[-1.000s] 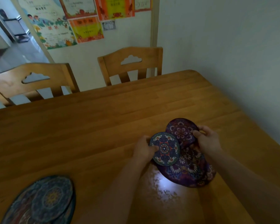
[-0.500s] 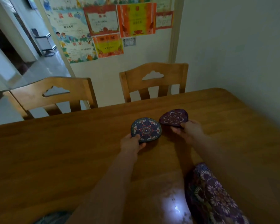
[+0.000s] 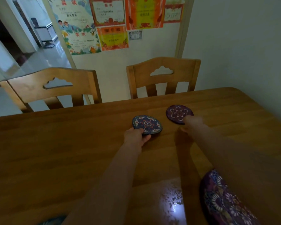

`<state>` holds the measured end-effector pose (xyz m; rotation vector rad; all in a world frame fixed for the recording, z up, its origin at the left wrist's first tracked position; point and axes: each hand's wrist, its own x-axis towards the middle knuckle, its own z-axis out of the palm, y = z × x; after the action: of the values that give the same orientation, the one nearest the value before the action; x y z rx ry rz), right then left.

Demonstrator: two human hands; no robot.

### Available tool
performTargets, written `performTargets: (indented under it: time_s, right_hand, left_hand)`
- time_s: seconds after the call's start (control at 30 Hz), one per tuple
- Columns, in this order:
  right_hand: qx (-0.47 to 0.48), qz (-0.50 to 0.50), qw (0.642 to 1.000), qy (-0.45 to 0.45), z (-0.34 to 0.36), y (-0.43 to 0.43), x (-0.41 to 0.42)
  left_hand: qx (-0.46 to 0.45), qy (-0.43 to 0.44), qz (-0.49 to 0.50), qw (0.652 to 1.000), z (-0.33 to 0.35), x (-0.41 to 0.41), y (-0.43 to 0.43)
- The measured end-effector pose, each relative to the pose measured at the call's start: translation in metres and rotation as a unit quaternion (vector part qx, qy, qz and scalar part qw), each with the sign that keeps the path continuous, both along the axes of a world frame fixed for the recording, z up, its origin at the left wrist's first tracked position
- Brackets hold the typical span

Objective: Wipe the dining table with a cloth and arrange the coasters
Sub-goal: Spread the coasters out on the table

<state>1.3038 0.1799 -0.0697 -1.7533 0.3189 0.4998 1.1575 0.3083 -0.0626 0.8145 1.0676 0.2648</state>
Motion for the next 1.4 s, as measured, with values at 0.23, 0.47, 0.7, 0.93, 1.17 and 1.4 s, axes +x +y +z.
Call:
performTargets:
  time_s: [0.23, 0.47, 0.7, 0.93, 1.17, 1.4]
  right_hand:
    - [-0.119, 0.162, 0.975, -0.096, 0.008, 0.028, -0.069]
    - [-0.075, 0.274, 0.953, -0.102, 0.009, 0.070, -0.129]
    - [-0.076, 0.362, 0.925, -0.088, 0.007, 0.109, -0.160]
    - [-0.066, 0.384, 0.918, -0.078, 0.005, 0.131, -0.183]
    - [-0.088, 0.414, 0.904, -0.064, 0.017, 0.122, -0.224]
    - [-0.099, 0.513, 0.851, -0.058, 0.022, 0.087, -0.299]
  left_hand:
    - [0.008, 0.002, 0.014, 1.000, 0.003, -0.034, 0.021]
    - [0.126, 0.060, 0.127, 0.982, -0.007, -0.090, 0.107]
    - [0.093, 0.068, 0.245, 0.963, -0.014, -0.132, 0.197]
    - [0.122, 0.039, 0.193, 0.973, -0.019, -0.155, 0.218]
    - [0.185, 0.142, 0.153, 0.960, 0.005, -0.198, 0.183]
    - [0.193, 0.082, 0.021, 0.977, 0.022, -0.269, 0.112]
